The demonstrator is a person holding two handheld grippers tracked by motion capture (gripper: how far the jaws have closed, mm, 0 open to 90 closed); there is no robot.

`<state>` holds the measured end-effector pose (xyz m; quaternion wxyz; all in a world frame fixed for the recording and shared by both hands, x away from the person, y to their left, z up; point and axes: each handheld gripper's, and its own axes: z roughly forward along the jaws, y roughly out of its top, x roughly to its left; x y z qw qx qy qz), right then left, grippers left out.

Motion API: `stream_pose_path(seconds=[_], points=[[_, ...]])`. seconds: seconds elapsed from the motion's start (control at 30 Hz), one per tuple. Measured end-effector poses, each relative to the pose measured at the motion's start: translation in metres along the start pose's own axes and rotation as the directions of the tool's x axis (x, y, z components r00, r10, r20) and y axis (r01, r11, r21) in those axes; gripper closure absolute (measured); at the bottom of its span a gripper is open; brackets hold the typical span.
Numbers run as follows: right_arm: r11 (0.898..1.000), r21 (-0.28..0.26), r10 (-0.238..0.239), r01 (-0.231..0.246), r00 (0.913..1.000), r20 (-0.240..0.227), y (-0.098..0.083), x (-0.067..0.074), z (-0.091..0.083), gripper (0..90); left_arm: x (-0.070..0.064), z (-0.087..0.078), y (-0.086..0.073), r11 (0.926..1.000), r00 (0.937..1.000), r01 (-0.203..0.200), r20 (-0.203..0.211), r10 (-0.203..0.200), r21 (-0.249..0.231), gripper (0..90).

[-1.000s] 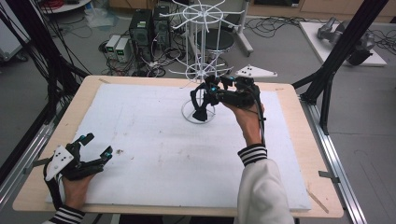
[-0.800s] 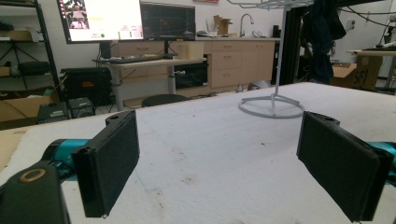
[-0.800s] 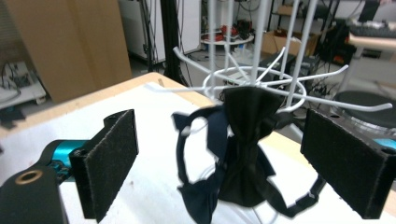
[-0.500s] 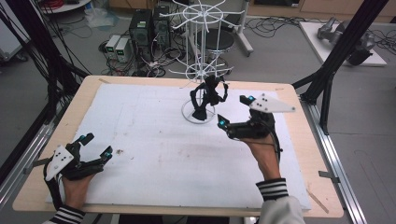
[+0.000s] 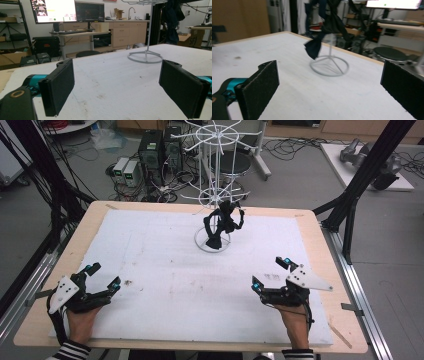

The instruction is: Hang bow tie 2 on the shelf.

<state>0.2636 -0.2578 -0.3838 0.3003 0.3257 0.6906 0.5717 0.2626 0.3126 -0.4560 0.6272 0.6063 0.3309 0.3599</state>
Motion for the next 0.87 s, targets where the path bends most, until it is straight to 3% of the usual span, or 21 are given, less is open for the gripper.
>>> stream_pose_path(seconds=[0.1,0.17,0.27,0.33,0.57,0.73,0.87], points=[[1.0,-0.027,0.012,-0.011,0.9988,0.048,-0.015,-0.003,-0.003,1.2,0.0,0.0,0.0,1.0,1.0,0.0,0.0,0.0,0.0,13.5],[0.999,-0.043,-0.007,0.01,0.9962,0.087,-0.024,-0.003,-0.005,1.2,0.0,0.0,0.0,1.0,1.0,0.001,0.0,-0.001,-0.001,13.5],[0.997,-0.076,-0.015,0.028,0.985,0.172,-0.036,-0.004,-0.007,1.2,0.0,0.0,0.0,1.0,1.0,0.0,-0.002,0.0,0.003,13.5],[0.992,-0.121,-0.002,0.026,0.9809,0.195,-0.043,-0.006,-0.009,1.2,0.0,0.0,0.0,1.0,1.0,-0.002,-0.003,0.002,0.005,13.5],[0.994,-0.111,0.031,-0.013,0.9865,0.161,-0.062,-0.009,-0.006,1.2,0.0,0.0,0.0,1.0,1.0,0.001,-0.009,-0.001,0.002,13.5],[0.998,-0.064,0.014,-0.003,0.9852,0.171,-0.071,-0.012,-0.002,1.3,0.0,0.0,0.0,1.0,0.9999,0.001,-0.011,-0.001,0.001,13.5],[0.996,-0.082,0.041,-0.027,0.9825,0.182,-0.071,-0.013,-0.004,1.3,0.0,0.0,0.0,1.0,0.9999,0.002,-0.011,-0.002,0.001,13.5]])
